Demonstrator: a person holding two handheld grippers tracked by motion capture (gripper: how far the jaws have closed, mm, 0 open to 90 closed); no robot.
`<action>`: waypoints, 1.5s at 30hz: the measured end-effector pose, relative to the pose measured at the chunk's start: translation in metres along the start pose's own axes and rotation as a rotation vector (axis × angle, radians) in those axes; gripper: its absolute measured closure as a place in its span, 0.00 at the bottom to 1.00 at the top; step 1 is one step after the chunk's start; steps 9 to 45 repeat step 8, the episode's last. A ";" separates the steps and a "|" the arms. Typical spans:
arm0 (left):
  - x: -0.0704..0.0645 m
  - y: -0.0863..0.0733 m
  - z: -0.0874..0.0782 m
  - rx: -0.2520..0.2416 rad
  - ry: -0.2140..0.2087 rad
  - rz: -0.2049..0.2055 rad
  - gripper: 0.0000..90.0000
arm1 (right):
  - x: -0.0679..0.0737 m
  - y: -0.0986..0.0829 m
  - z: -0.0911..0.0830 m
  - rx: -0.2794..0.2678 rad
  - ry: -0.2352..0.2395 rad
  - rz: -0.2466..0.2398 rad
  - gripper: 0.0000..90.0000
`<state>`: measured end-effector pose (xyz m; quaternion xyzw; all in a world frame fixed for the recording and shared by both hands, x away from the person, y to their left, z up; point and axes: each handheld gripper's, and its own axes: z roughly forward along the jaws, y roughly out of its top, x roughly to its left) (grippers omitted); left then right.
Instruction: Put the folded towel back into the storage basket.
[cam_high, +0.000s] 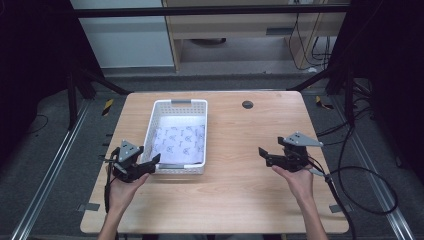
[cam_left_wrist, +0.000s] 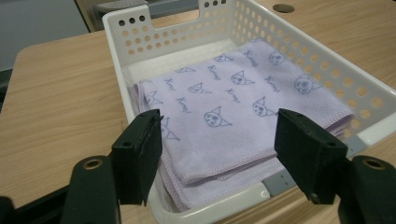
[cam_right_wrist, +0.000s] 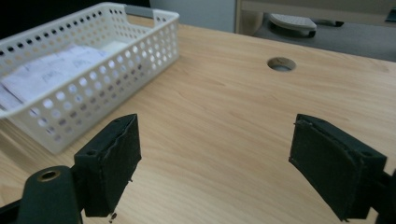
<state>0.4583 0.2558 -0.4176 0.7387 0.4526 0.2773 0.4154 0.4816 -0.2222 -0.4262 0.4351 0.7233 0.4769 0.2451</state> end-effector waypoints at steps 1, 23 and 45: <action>0.000 -0.001 -0.001 -0.001 0.003 -0.001 0.34 | -0.004 -0.005 -0.003 0.004 -0.008 -0.007 0.17; 0.005 -0.015 -0.015 -0.021 0.015 -0.012 0.32 | -0.021 -0.029 -0.019 0.009 -0.032 0.016 0.15; 0.005 -0.015 -0.015 -0.021 0.015 -0.012 0.32 | -0.021 -0.029 -0.019 0.009 -0.032 0.016 0.15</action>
